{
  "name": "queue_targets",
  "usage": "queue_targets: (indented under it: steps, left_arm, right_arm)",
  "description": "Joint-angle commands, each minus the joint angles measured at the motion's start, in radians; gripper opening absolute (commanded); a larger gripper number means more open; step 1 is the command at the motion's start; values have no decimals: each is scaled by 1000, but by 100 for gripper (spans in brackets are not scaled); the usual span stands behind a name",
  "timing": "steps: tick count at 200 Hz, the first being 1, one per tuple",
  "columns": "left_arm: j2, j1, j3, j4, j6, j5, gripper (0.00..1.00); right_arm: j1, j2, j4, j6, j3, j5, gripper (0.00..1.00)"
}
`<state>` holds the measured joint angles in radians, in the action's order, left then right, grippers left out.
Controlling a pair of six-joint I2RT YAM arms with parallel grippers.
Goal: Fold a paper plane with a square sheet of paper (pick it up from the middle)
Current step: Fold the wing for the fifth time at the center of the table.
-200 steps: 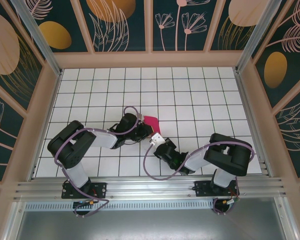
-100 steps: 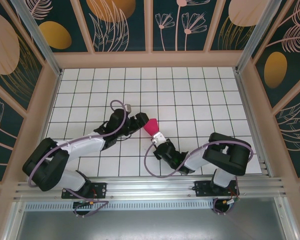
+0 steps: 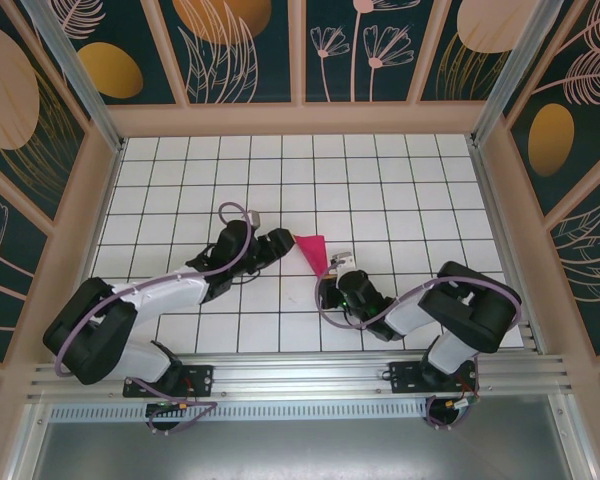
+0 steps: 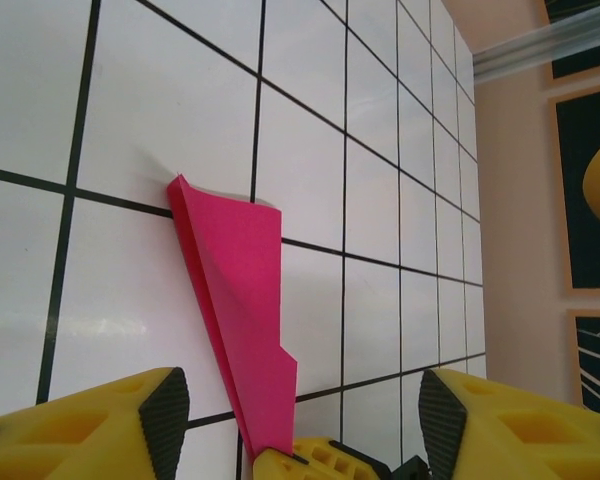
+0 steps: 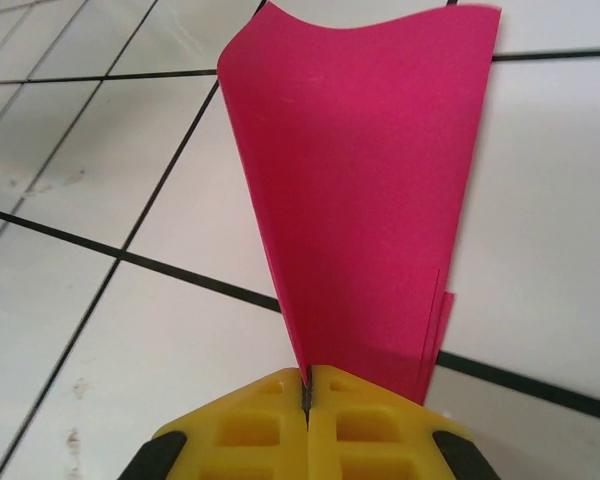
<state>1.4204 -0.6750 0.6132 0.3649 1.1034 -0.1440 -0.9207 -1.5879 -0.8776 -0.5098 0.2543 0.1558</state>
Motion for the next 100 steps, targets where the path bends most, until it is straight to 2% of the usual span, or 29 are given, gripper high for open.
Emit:
queue_targets:
  steps: [1,39,68,100]
  left_arm:
    - [34,3,-1,71,-9,-56,62]
    - [82,3,10,106,1,-95,59]
    - [99,4,10,131,11,-111,56]
    - [105,3,14,132,11,-115,53]
  right_arm:
    - [30,14,-103,-128,-30,-119,0]
    - [59,13,-135,-213,-39,-136,0]
    - [93,11,-191,-278,-59,-219,0]
    - [106,-21,-150,-284,-23,-276,0]
